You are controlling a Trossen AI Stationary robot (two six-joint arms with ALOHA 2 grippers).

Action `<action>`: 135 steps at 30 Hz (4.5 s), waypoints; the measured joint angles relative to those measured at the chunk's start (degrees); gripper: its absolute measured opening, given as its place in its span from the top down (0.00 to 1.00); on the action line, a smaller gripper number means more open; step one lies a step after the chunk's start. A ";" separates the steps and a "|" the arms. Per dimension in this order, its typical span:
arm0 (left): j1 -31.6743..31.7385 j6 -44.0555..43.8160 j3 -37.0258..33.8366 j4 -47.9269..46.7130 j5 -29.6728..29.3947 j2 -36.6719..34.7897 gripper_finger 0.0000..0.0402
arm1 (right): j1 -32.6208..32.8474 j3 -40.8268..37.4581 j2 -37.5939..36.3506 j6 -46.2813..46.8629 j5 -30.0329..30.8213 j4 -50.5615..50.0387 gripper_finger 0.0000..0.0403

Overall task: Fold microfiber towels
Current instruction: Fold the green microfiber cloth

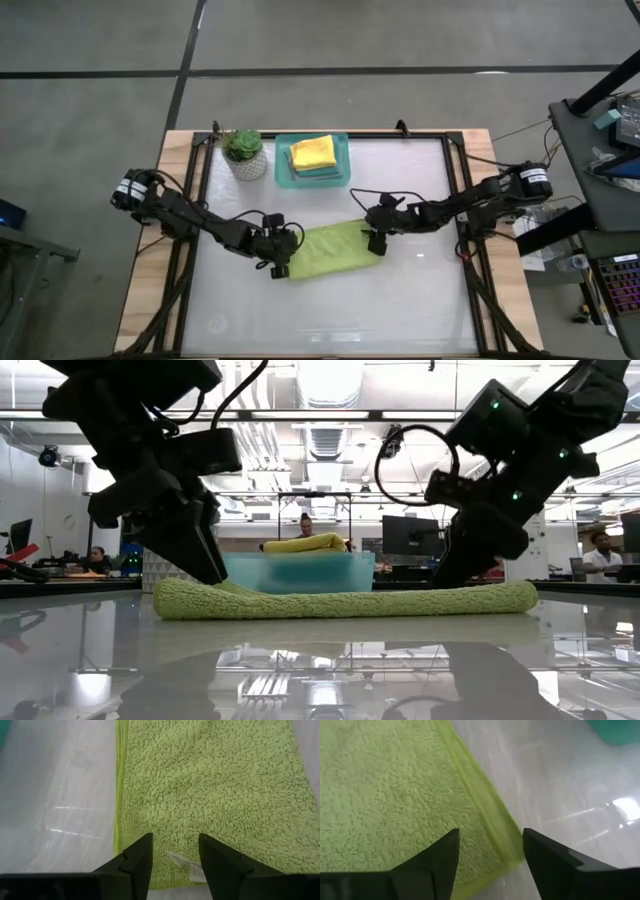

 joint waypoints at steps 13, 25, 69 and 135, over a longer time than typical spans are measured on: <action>0.00 0.01 0.00 -0.07 -0.35 0.02 0.64 | -0.01 0.61 2.75 -0.86 -0.71 1.39 0.63; 0.00 0.01 0.00 -0.07 -0.33 0.02 0.64 | 0.03 0.61 2.52 -0.56 -2.03 1.18 0.86; 0.00 -3.18 -5.07 0.90 -3.92 0.50 0.64 | 0.00 6.53 1.19 -4.75 7.30 -10.60 0.98; 5.27 16.49 -13.33 29.40 -2.10 2.38 0.64 | -6.51 7.97 -1.63 33.26 -18.74 -25.42 0.39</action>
